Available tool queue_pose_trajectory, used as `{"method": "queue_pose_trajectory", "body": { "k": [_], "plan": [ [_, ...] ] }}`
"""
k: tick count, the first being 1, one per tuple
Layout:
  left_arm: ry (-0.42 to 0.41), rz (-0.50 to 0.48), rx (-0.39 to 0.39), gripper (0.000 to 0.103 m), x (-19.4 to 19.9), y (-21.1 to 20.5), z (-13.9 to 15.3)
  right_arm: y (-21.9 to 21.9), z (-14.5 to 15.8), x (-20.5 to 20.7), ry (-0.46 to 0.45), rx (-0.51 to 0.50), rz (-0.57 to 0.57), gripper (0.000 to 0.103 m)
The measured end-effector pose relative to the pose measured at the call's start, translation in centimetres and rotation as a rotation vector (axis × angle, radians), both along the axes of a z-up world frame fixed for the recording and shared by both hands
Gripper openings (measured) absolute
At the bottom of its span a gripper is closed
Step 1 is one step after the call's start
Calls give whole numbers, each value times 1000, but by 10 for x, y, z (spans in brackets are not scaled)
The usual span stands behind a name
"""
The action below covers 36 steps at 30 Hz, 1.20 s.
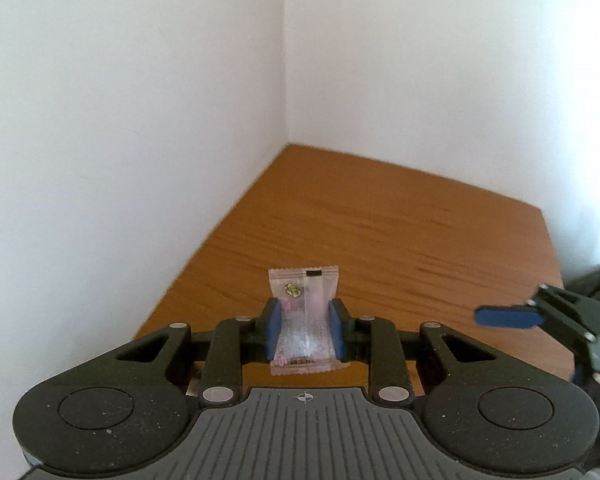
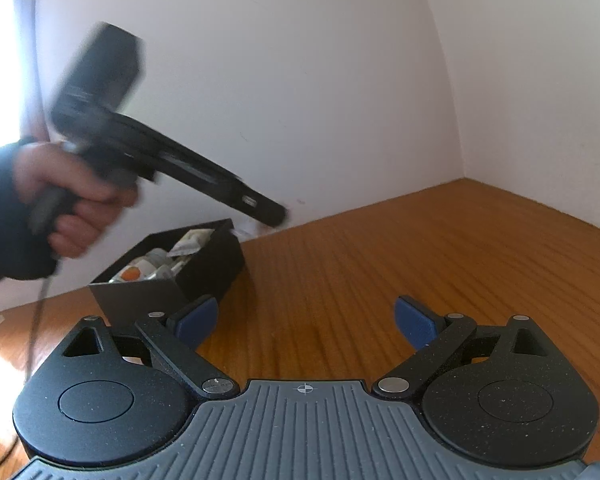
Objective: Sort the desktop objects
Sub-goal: 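Lift the clear packet with the left gripper and carry it toward the black box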
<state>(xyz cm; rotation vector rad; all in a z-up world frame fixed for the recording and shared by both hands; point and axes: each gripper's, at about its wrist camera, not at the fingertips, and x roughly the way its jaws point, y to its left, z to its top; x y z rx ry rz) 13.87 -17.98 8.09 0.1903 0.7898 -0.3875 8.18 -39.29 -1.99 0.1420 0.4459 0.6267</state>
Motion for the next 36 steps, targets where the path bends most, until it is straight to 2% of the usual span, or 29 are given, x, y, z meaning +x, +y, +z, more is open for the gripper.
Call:
{"method": "queue_pose_trajectory", "body": {
  "k": [6, 12, 19, 27, 36],
  "plan": [
    [-60, 59, 9, 28, -52, 29, 21, 8, 0, 0, -2, -40, 9, 96],
    [-105, 74, 8, 28, -104, 64, 37, 30, 8, -16, -70, -178, -12, 101],
    [-123, 117, 4, 28, -146, 104, 40, 69, 26, -37, -89, -112, 78, 103],
    [-118, 174, -3, 28, -179, 136, 28, 119, 27, -46, -117, -118, 215, 103],
    [-86, 226, -12, 28, -202, 164, -4, 129, 22, -49, -147, -141, 242, 103]
  ]
}}
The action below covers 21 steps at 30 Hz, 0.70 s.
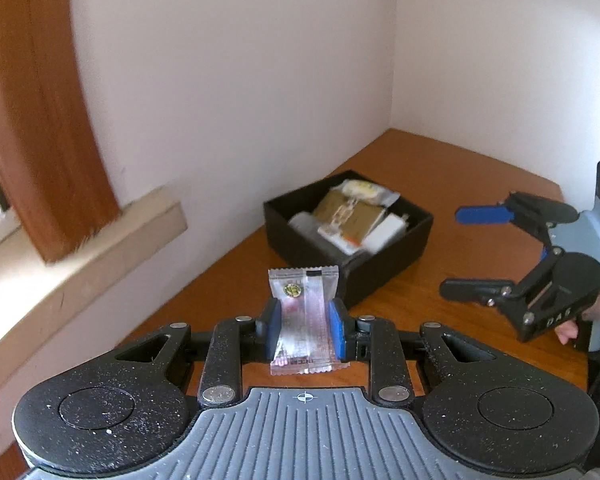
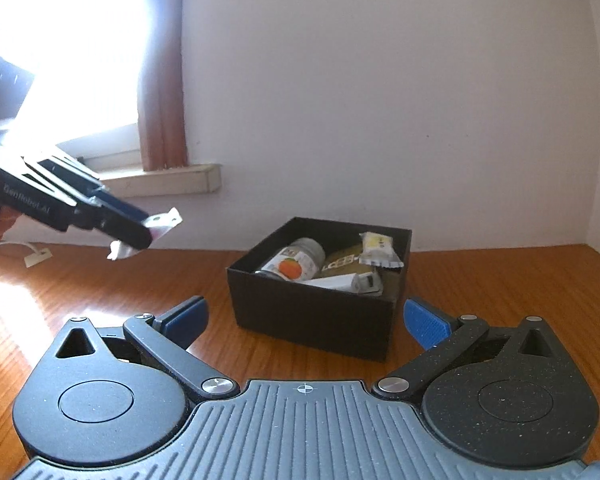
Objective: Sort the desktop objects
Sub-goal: 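Lift the clear packet with the left gripper and carry it toward the black box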
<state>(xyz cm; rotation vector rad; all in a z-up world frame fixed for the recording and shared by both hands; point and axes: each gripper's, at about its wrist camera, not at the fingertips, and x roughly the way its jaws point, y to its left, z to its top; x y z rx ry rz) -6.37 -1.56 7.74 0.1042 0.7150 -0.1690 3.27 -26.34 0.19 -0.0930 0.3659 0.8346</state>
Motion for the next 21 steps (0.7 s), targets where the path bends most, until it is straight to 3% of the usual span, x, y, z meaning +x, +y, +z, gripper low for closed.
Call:
{"method": "queue_pose_trajectory", "body": {
  "k": [12, 21],
  "plan": [
    [34, 33, 3, 28, 0, 13, -18, 0, -4, -1, 7, 4, -4, 103],
    [1, 16, -38, 28, 24, 3, -9, -2, -4, -2, -7, 4, -25, 103]
  ]
}}
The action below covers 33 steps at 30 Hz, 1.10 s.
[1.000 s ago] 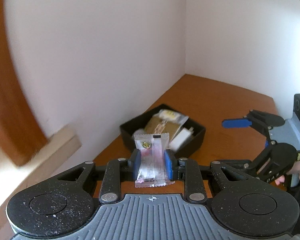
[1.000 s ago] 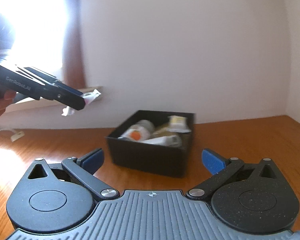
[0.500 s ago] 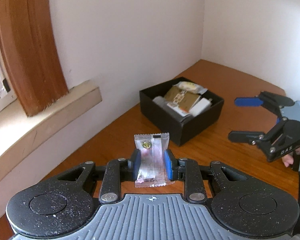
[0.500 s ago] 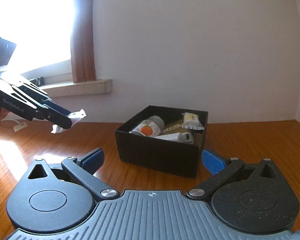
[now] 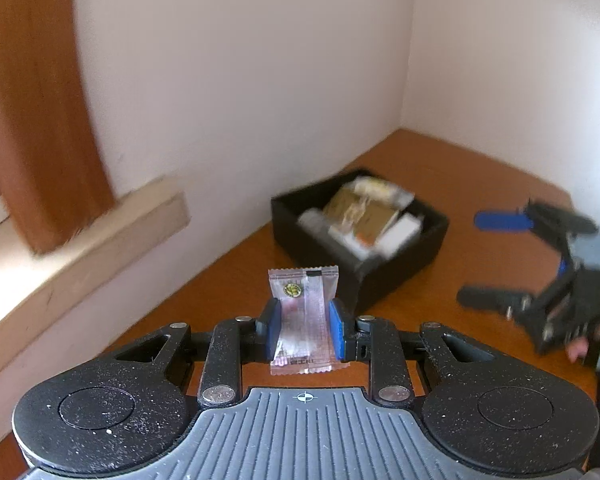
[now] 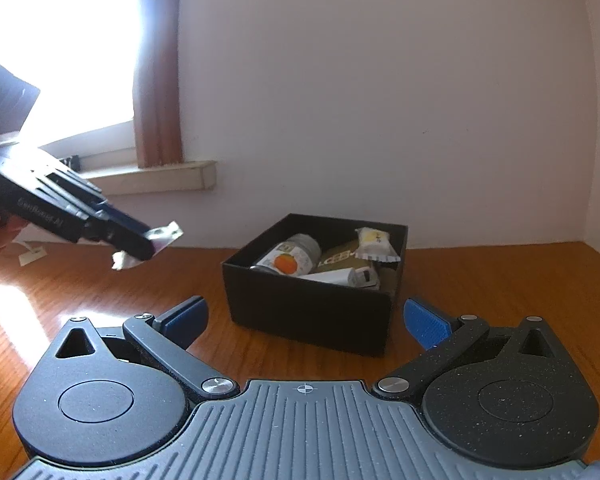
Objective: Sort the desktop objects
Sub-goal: 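Lift the clear packet with the left gripper and carry it toward the black box, then lower the clear packet into the black box and open the left gripper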
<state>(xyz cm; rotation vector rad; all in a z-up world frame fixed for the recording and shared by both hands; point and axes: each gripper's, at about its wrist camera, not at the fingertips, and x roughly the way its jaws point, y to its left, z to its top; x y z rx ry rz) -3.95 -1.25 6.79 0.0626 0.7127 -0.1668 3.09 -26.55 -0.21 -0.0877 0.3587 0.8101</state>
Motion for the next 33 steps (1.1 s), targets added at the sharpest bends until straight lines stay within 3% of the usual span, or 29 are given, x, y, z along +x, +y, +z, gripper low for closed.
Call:
{"method": "queue_pose_trajectory", "body": {
  "k": [9, 20, 23, 25, 27, 29, 31, 33],
  "plan": [
    [-40, 2, -139, 28, 68, -23, 16, -6, 1, 1, -9, 26, -52, 103],
    [-44, -2, -152, 28, 104, -45, 18, -9, 1, 2, -11, 28, -56, 103],
    [-51, -12, -146, 48, 104, -48, 18, -9, 1, 3, -6, 31, -53, 103],
    [-72, -5, -129, 82, 101, -50, 19, -10, 1, 4, -3, 33, -52, 103],
    [-97, -8, -119, 89, 96, -50, 20, -11, 2, 4, -3, 34, -52, 103],
    [-95, -9, -119, 90, 93, -49, 21, -11, 1, 5, 0, 36, -51, 103],
    [-103, -6, -114, 103, 87, -47, 23, -12, 1, 6, 6, 38, -56, 103],
    [-126, -1, -105, 103, 82, -43, 25, -12, 1, 7, 10, 40, -63, 103]
  ]
}}
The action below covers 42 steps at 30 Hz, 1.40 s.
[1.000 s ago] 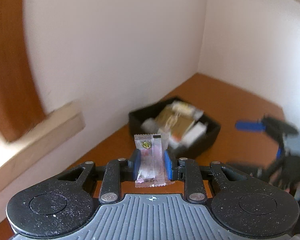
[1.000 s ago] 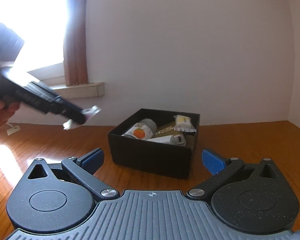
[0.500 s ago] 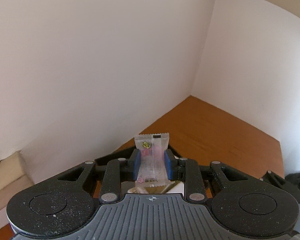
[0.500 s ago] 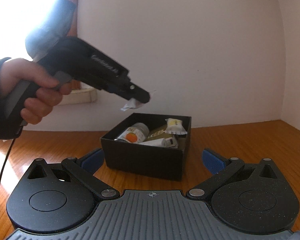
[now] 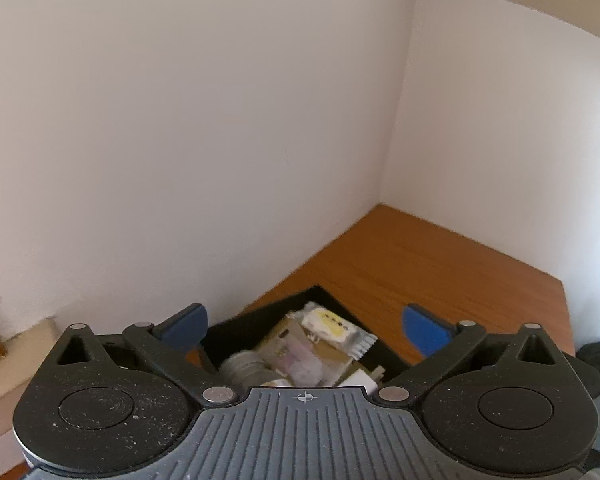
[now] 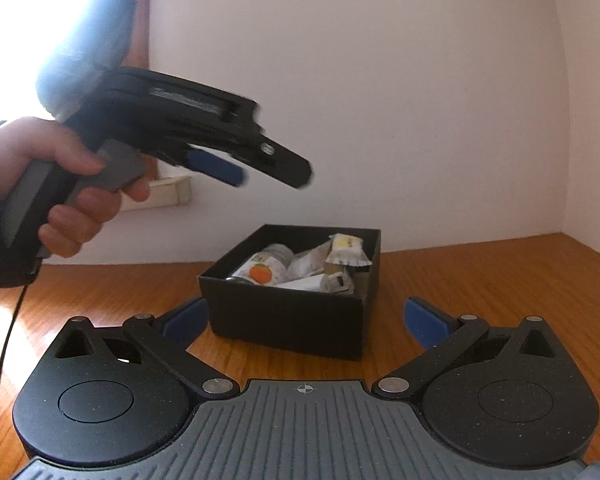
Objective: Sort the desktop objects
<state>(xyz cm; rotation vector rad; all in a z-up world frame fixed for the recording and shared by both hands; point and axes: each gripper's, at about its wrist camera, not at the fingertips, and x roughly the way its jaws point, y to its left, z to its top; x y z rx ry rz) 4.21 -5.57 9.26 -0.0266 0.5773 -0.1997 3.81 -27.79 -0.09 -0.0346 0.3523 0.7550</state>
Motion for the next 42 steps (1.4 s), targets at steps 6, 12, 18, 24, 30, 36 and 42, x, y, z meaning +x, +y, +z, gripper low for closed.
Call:
{"method": "queue_pose_trajectory", "body": {
  "k": [6, 12, 18, 24, 30, 36, 42],
  "plan": [
    [13, 28, 18, 103, -17, 0, -1, 3, -1, 1, 5, -34, -56, 103],
    [8, 73, 62, 103, -45, 6, -3, 4, 2, 3, 89, -22, -87, 103],
    [3, 113, 75, 103, -74, 21, -16, 14, 4, -5, 161, -4, -173, 103],
    [30, 148, 90, 103, -88, 40, -38, 39, -4, -15, 188, -96, -251, 103],
    [73, 209, 87, 103, -93, 59, -67, 54, -11, -20, 215, -135, -367, 103],
    [114, 235, 105, 103, -88, 64, -93, 66, -22, -20, 278, -182, -475, 103],
    [121, 240, 120, 103, -85, 60, -102, 73, -27, -16, 289, -227, -551, 103]
  ]
}}
